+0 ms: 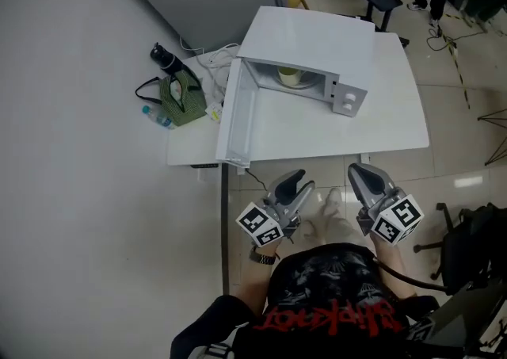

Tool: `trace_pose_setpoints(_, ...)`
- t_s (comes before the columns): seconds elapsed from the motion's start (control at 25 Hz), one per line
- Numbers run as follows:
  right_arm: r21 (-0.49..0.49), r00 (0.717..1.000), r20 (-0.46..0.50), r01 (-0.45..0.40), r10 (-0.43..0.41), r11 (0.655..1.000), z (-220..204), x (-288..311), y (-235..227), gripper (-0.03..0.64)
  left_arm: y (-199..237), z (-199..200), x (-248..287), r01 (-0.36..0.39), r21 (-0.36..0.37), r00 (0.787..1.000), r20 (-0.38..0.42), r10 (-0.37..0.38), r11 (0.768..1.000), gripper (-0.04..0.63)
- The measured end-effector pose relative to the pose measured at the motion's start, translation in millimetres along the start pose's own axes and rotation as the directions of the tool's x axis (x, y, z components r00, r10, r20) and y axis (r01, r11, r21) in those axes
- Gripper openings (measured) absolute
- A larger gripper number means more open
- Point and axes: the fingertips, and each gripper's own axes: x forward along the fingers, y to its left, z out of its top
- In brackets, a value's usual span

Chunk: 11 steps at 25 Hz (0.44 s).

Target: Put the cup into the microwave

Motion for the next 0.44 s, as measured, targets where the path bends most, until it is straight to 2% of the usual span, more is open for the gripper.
trace_pose_setpoints(0.12, 0.016, 0.999, -0.030, 0.039, -0.038, 0.999, -23, -28, 35, 0.000, -14, -14, -22, 0.044, -0.116, 0.998, 0.058, -0.037, 0.992, 0.143)
trace_pose_setpoints(0.2, 0.014, 0.996, -0.059, 0.069, -0.068, 0.998, -34, -49, 44, 0.000, -28, -27, -25, 0.074, -0.157, 0.996, 0.058, -0.065, 0.985, 0.143)
trace_pose_setpoints(0.36, 0.045, 0.990, -0.077, 0.119, -0.115, 0.992, -48, -74, 48, 0.000, -60, -41, -27, 0.124, -0.128, 0.992, -0.004, -0.126, 0.984, 0.130)
trace_pose_setpoints(0.4, 0.050, 0.990, -0.080, 0.124, -0.120, 0.991, -50, -77, 49, 0.000, -69, -43, -28, 0.138, -0.110, 0.990, -0.022, -0.141, 0.984, 0.105)
trace_pose_setpoints(0.44, 0.055, 0.989, -0.083, 0.128, -0.123, 0.990, -51, -80, 51, 0.000, -77, -45, -28, 0.152, -0.092, 0.987, -0.042, -0.157, 0.984, 0.051)
